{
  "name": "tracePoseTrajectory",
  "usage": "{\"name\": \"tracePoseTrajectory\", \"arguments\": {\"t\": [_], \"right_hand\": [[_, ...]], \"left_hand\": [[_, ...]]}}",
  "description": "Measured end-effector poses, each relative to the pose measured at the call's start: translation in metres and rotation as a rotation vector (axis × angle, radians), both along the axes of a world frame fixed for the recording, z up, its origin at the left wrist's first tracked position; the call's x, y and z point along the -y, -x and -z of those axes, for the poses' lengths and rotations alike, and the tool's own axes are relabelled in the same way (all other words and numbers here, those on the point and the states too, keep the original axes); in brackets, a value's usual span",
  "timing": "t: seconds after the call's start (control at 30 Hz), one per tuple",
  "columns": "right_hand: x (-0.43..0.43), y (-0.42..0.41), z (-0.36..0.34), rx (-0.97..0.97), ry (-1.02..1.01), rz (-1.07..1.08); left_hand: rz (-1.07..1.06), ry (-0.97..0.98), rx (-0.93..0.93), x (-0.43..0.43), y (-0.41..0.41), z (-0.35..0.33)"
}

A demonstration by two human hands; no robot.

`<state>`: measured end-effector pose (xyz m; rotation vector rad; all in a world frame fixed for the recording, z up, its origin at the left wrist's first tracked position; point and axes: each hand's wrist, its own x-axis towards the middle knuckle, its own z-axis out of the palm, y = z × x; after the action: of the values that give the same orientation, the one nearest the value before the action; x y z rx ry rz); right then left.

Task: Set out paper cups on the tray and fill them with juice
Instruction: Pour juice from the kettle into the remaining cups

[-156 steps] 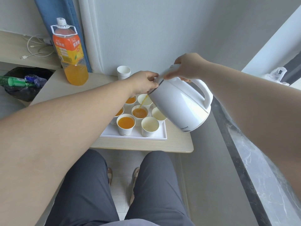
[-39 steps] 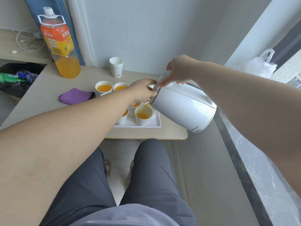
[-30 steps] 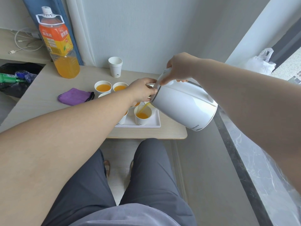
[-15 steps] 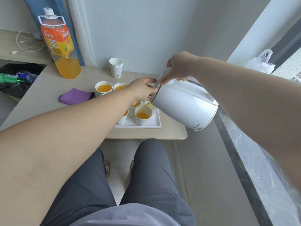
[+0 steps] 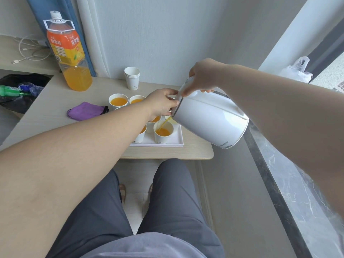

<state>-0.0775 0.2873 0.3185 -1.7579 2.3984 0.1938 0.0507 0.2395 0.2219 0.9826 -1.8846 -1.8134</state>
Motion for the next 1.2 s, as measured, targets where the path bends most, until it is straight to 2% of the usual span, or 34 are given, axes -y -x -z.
{"name": "tracePoseTrajectory", "arguments": {"t": [1.2], "right_hand": [[0.011, -0.009, -0.004, -0.060, -0.029, -0.020]], "left_hand": [[-0.011, 0.016, 0.002, 0.009, -0.005, 0.001]]}}
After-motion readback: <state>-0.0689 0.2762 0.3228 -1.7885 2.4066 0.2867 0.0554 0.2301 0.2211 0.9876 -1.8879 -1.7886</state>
